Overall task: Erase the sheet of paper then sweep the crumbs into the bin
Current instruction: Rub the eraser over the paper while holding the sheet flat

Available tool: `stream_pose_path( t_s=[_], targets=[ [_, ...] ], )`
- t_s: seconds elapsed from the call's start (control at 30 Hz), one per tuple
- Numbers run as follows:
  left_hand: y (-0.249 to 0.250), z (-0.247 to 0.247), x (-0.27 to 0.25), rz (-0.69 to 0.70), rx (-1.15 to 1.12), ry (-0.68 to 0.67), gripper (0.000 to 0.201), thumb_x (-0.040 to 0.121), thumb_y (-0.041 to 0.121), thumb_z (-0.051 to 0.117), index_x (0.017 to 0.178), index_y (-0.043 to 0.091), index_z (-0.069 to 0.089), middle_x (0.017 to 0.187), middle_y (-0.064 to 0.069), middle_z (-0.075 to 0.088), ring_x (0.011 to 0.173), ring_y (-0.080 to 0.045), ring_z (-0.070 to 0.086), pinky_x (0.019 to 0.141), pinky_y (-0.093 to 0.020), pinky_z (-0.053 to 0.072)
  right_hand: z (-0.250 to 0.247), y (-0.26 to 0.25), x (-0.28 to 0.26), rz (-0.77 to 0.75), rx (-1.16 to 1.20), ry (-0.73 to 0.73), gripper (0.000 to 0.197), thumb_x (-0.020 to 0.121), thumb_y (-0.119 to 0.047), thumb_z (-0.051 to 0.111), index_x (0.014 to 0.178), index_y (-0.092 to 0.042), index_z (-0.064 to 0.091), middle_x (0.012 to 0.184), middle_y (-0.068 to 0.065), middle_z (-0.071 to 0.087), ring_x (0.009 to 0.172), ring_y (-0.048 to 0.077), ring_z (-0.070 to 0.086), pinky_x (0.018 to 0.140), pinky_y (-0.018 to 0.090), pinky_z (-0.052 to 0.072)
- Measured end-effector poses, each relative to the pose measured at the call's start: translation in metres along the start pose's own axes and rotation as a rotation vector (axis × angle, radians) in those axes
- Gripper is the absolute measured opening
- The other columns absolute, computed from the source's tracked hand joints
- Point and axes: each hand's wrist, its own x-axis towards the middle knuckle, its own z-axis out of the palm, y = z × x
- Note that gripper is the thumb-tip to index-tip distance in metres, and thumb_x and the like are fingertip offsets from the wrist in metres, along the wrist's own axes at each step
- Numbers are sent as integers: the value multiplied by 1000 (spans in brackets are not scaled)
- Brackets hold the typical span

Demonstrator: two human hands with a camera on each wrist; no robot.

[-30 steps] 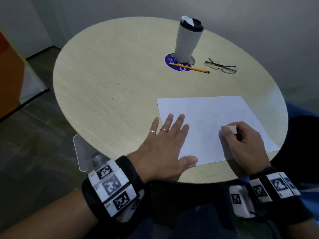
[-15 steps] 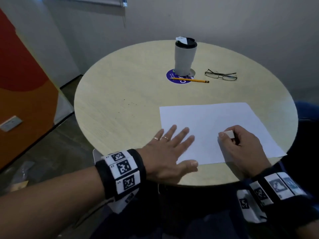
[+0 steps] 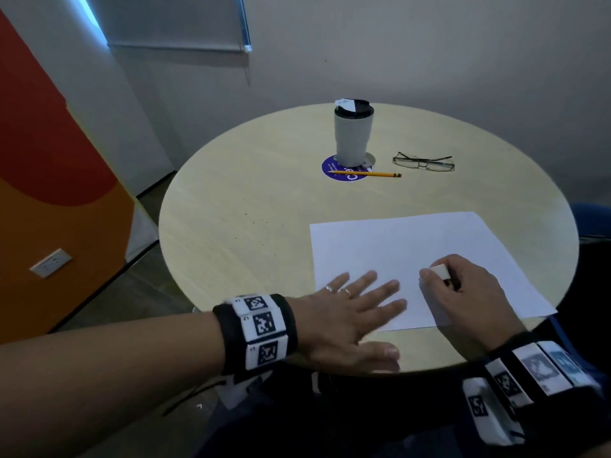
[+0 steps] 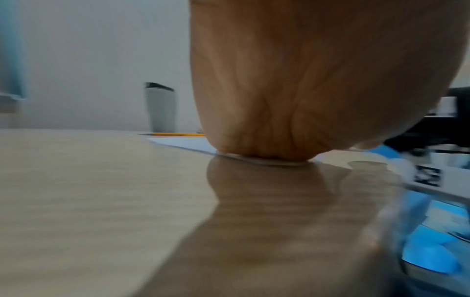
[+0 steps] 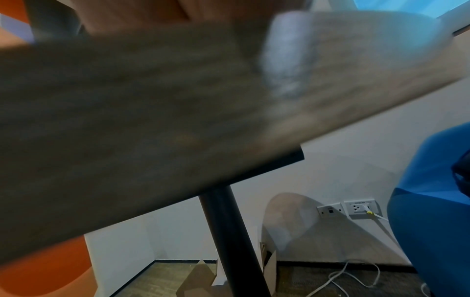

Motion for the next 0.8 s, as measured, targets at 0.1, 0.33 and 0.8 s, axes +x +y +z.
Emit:
stream_pose_path(
  t_s=[0.1,0.33,0.8],
  targets=[
    [-48,-9,-10,-225,7,5,89,96,82,5,163,31,-22,166,7,-35,155,-20,-32,129,-51,-12,-1,0,3,23,17,-20,19,102,-34,65,88,-21,65,81,-1,69,77,20,64,65,34,46],
    [-52,-3,-27,-146,103,125,94,100,81,19,167,23,-12,170,-2,-29,158,-27,-25,129,-51,-11,1,0,3,38,-7,-24,19,102,-36,65,90,-22,65,81,-2,69,78,20,64,67,34,46],
    [-117,-26,-19,-415,81,67,104,89,89,3,165,21,-16,169,-5,-30,158,-29,-23,128,-55,-8,-2,1,9,35,-29,-51,17,102,-35,68,90,-22,67,83,2,72,81,26,65,69,37,49]
  ],
)
